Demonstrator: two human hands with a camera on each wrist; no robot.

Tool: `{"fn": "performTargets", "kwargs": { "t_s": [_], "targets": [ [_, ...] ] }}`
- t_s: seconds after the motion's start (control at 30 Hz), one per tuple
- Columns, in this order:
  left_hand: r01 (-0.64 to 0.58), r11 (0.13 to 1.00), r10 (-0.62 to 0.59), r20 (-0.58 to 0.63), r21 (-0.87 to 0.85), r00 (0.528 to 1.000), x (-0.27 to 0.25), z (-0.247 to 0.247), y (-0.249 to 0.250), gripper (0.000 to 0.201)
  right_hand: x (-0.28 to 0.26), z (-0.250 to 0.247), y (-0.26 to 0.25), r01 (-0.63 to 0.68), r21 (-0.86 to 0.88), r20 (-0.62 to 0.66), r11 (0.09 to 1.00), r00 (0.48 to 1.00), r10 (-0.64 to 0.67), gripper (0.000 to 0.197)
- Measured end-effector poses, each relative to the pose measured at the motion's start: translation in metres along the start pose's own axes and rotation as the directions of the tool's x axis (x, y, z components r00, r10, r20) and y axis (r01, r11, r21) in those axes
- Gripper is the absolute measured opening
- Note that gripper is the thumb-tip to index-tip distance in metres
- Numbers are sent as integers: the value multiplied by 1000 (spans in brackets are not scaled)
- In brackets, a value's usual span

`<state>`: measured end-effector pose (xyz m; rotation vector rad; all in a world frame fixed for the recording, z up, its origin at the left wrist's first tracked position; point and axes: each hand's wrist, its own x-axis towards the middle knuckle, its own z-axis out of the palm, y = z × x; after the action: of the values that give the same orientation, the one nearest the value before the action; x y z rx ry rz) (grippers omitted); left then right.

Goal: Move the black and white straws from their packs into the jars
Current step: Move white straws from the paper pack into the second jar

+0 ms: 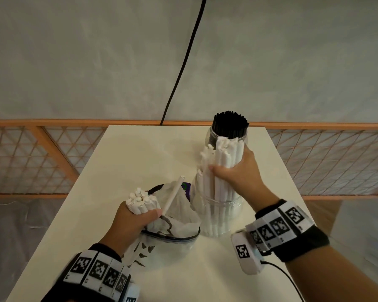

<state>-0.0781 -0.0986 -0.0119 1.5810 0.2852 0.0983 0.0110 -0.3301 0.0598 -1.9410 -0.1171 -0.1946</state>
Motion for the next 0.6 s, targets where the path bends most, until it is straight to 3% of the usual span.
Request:
{"fn": "performTargets", "kwargs": {
  "t_s": [0.07, 0.17, 0.3, 0.4, 0.47, 0.53, 0.6],
  "targets": [
    [9, 1000, -9, -3, -3, 1000, -1, 0, 0, 17, -4, 3, -3, -13, -164, -73, 986, 997, 1, 76],
    [22, 1000, -21, -27, 7, 999, -2, -2, 0, 20, -15, 5, 3, -6, -325, -64, 946, 998, -15, 76],
    [13, 1000, -13, -26, -1, 1000, -1, -4, -2, 19, -18, -1, 14, 126, -170, -79, 977, 987, -141, 95],
    [4, 1000, -4, -14, -19, 1000, -2, -2, -1, 19, -13, -8, 3, 252, -151, -132, 956, 953, -272, 94],
    [-3, 1000, 3, -5, -18, 1000, -2, -2, -2, 16, -9, -8, -9, 363, -194, -73, 911, 921, -383, 83],
    [-8, 1000, 8, -9, 2, 1000, -1, -3, -3, 16, -3, -5, -20, 456, -299, 64, 838, 886, -459, 71],
    [-8, 1000, 8, -2, 17, 1000, 0, -5, -4, 16, 3, -1, -29, 487, -449, 230, 749, 873, -430, 62]
  ]
}}
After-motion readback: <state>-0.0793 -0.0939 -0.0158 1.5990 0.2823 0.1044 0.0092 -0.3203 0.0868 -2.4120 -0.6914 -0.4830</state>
